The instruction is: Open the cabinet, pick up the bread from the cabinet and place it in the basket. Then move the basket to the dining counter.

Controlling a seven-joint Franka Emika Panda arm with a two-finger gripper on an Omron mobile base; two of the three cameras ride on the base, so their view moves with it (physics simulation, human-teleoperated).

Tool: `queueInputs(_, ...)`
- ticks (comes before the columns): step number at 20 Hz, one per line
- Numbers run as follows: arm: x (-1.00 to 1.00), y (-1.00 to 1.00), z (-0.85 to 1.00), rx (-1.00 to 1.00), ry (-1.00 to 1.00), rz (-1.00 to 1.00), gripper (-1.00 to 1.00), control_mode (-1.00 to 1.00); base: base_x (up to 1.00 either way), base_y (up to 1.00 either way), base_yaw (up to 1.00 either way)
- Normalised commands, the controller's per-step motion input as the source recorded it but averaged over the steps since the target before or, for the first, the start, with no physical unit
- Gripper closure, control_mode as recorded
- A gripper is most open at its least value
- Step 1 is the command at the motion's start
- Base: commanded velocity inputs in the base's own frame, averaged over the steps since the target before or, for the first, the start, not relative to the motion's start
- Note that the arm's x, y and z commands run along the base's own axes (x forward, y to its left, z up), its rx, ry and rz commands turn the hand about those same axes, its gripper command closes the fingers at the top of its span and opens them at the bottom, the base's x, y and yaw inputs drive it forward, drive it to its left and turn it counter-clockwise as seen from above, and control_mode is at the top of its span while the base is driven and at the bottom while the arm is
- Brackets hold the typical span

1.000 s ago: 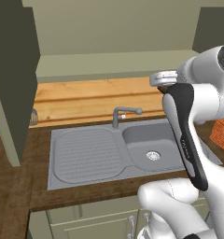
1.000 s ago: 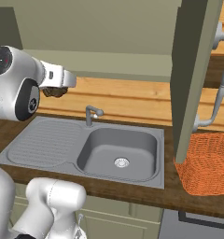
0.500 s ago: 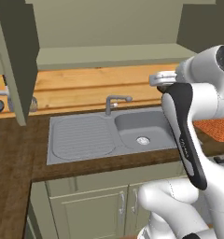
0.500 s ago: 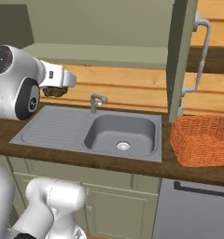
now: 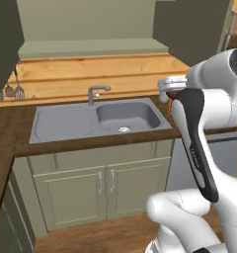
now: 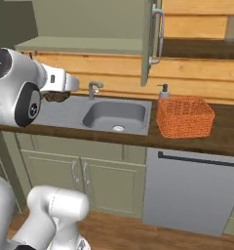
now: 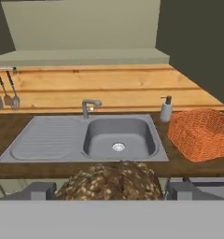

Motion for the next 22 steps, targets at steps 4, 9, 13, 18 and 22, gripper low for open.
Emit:
queueInputs(4,0.00,0.00,0.00,0.00,0.00,0.00,1.00,1.00,-0.07,-0.88,0.00)
queueInputs(9,0.00,0.00,0.00,0.00,0.00,0.00,1.00,1.00,0.09,-1.00,0.01)
queueInputs(13,0.00,0.00,0.00,0.00,0.00,0.00,1.00,1.00,0.31,-0.97,0.07)
queueInputs(18,0.00,0.00,0.00,0.00,0.00,0.00,1.00,1.00,0.40,-0.82,0.10)
queueInputs(22,0.00,0.00,0.00,0.00,0.00,0.00,1.00,1.00,0.53,-0.49,0.08)
